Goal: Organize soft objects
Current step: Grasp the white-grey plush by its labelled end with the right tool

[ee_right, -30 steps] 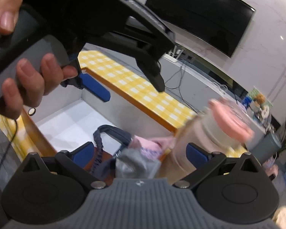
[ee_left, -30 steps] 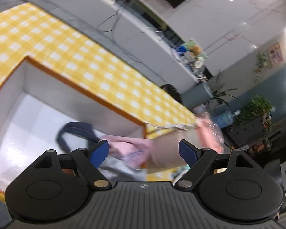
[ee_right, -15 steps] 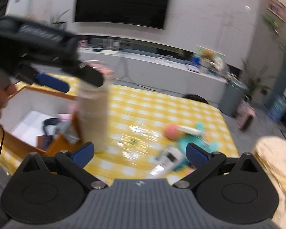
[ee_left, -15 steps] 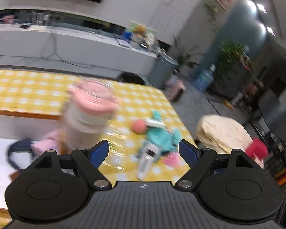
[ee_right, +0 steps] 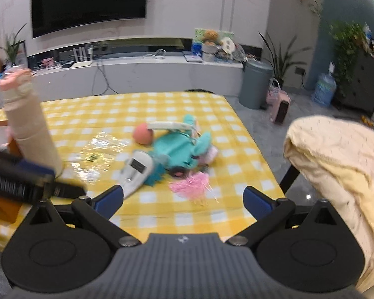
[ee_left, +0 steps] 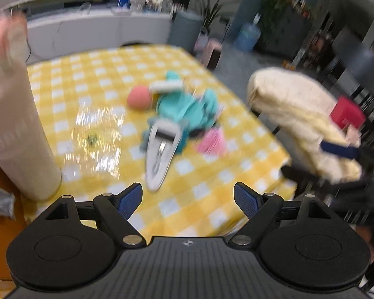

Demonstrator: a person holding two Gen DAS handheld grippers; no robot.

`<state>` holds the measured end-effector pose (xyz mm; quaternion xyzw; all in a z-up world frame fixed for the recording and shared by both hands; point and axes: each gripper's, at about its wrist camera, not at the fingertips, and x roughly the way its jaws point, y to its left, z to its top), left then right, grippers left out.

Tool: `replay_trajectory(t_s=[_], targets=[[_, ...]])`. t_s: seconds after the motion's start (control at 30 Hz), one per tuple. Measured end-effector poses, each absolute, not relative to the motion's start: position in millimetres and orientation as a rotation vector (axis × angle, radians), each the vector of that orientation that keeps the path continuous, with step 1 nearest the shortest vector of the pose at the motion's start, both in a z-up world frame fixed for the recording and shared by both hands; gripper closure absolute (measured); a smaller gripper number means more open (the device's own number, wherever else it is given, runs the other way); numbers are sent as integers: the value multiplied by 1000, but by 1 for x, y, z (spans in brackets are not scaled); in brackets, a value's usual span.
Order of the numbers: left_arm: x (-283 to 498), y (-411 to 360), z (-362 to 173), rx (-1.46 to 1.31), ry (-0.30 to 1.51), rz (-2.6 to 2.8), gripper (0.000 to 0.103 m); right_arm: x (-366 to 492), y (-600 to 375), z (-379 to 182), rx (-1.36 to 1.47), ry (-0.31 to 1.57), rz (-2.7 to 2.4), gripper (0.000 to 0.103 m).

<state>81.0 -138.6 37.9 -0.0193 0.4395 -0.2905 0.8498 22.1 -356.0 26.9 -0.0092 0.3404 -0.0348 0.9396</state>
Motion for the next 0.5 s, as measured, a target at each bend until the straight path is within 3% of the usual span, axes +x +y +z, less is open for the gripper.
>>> replay_trajectory(t_s=[0.23,0.37,0.5], targets=[[83,-134,-11,-23,1038,-591,6,62,-388,-15,188,736,-36,11],[75,-125,-17,-34,1040,-605,6,96,-378,-42,239,785,-9,30],[68,-116,-18,-48,1028,-610,6,125,-347,-63,225,862,100,35]])
